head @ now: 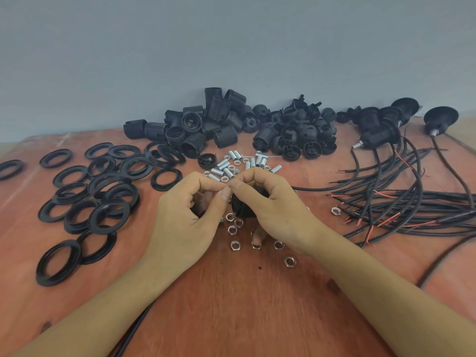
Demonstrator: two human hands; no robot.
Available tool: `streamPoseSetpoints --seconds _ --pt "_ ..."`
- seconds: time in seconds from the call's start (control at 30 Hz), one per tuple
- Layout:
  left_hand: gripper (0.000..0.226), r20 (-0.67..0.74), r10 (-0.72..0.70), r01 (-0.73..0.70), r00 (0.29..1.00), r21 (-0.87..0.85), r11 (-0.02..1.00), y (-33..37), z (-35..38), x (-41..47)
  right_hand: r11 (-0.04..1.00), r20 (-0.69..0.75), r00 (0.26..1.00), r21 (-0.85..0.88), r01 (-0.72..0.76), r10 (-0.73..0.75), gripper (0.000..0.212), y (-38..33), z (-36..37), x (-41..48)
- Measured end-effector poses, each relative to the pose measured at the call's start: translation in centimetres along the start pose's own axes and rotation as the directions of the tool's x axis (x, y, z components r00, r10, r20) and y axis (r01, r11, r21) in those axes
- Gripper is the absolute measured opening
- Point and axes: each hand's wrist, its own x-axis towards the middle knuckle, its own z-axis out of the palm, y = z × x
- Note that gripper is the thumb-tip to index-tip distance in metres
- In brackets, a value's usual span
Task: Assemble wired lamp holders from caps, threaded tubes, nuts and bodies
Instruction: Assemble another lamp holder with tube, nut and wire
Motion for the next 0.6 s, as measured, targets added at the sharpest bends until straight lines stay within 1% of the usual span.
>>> streamPoseSetpoints --seconds 0.1,0.2,0.37,0.6 --pt "0.005 -0.02 0.001 -0.001 1.0 0.009 1.0 -0.02 0.0 0.0 0.999 0.002 1.0 0.032 -0.005 0.005 0.016 0.13 0.03 0.06" --pt "0.004 -0.034 0.034 -0.032 0.999 0.049 0.998 0.07 -0.05 0.05 0.998 -0.003 1.0 0.057 0.0 0.0 0.02 0.2 0.02 0.15" --pt "0.003 -0.043 0.075 -0.072 0.996 0.07 0.995 0.1 -0.16 0.07 0.999 -0.018 0.999 -0.004 0.043 -0.043 0.024 0.4 -0.22 0.41" --pt "0.004 -0.027 0.11 -0.107 0.994 0.1 0.989 0.17 -0.25 0.1 0.999 -0.022 0.999 -0.003 0.036 -0.036 0.026 0.47 -0.29 0.45"
